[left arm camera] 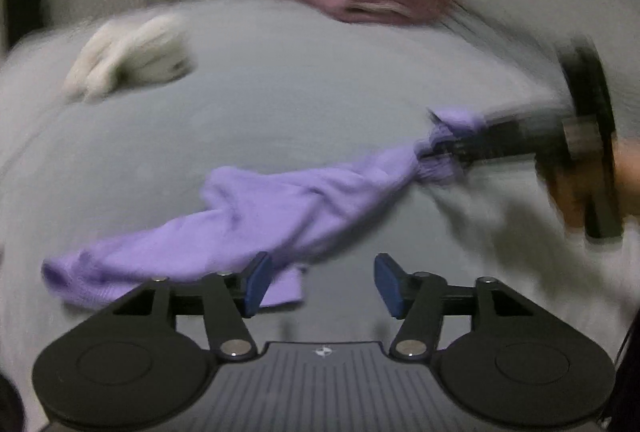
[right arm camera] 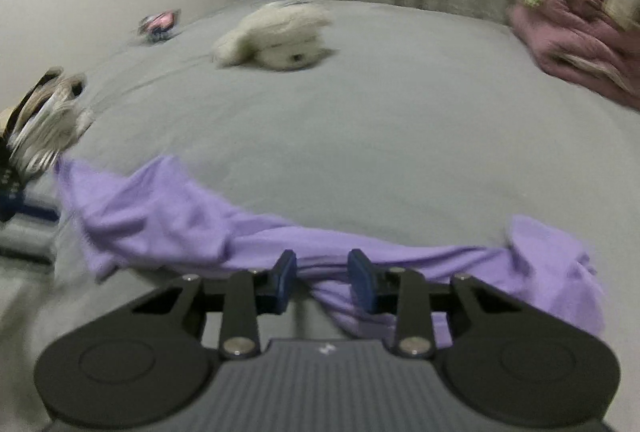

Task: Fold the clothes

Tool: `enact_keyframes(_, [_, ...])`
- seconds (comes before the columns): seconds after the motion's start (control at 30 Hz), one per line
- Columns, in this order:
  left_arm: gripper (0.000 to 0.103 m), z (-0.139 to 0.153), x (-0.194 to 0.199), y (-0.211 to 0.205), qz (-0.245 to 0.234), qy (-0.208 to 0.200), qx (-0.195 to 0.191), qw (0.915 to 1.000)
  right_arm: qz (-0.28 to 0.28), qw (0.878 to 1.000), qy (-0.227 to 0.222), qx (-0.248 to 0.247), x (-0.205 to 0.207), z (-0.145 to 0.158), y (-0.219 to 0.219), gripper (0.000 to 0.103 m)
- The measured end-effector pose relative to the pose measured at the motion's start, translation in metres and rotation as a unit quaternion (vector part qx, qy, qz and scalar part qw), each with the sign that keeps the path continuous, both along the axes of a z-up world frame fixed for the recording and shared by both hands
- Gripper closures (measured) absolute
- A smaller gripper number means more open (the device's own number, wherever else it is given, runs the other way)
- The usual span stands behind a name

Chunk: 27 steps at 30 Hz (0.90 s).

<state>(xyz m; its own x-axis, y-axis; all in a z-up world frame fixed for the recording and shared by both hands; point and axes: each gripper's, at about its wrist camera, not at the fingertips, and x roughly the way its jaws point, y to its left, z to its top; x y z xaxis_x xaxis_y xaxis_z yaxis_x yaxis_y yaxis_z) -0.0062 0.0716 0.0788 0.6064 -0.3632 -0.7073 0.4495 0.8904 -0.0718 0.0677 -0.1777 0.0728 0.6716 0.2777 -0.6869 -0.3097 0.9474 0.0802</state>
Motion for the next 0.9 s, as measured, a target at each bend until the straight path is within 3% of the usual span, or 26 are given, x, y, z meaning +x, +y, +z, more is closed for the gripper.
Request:
enact_keyframes(0.07, [0.039,-0.010,-0.001,-0.016,-0.019,-0.008,0.046,0.9987,-0.017,1.000,-0.002,0.019,-0.001,0.005,-0.012,0.071])
enact_keyframes(0.2, [0.039,-0.035,0.015,-0.029,-0.011,0.003,0.118,0.9930,-0.022,0.999,-0.006,0.024,-0.007,0.010,-0.021,0.070])
enact_keyframes(0.27, [0.042,-0.039,0.020,-0.026,-0.010,0.001,0.126,0.9920,-0.022,0.999,-0.005,0.024,-0.008,0.010,-0.022,0.070])
enact_keyframes(0.3, [0.050,-0.040,0.022,-0.025,-0.009,0.000,0.129,0.9916,-0.023,0.999,-0.006,0.024,-0.008,0.011,-0.023,0.070])
enact_keyframes(0.33, [0.078,-0.041,0.024,-0.023,-0.009,-0.001,0.133,0.9911,-0.026,0.999,-0.008,0.024,-0.008,0.013,-0.023,0.070])
enact_keyframes(0.37, [0.096,-0.038,0.025,-0.017,0.001,-0.001,0.129,0.9916,-0.029,0.999,-0.011,0.024,-0.008,0.014,-0.024,0.070])
enact_keyframes(0.4, [0.096,-0.034,0.026,-0.011,0.013,0.000,0.125,0.9921,-0.033,0.999,-0.013,0.026,-0.008,0.016,-0.026,0.070])
enact_keyframes(0.53, [0.097,-0.014,0.029,0.019,0.051,-0.018,0.081,0.9953,-0.045,0.998,-0.017,0.039,-0.009,0.021,-0.034,0.070])
enact_keyframes(0.67, [0.097,0.027,0.030,0.063,0.112,-0.068,-0.029,0.9909,-0.056,0.997,-0.024,0.056,-0.013,0.026,-0.040,0.070])
enact_keyframes(0.7, [0.097,0.038,0.029,0.076,0.127,-0.085,-0.060,0.9864,-0.058,0.996,-0.026,0.060,-0.014,0.028,-0.041,0.070])
enact_keyframes(0.8, [0.097,0.065,0.040,0.117,0.194,-0.125,-0.149,0.9614,-0.061,0.995,-0.033,0.071,-0.015,0.031,-0.043,0.070])
enact_keyframes(0.9, [0.097,0.072,0.062,0.143,0.263,-0.142,-0.173,0.9383,-0.061,0.995,-0.027,0.068,-0.013,0.026,-0.040,0.070])
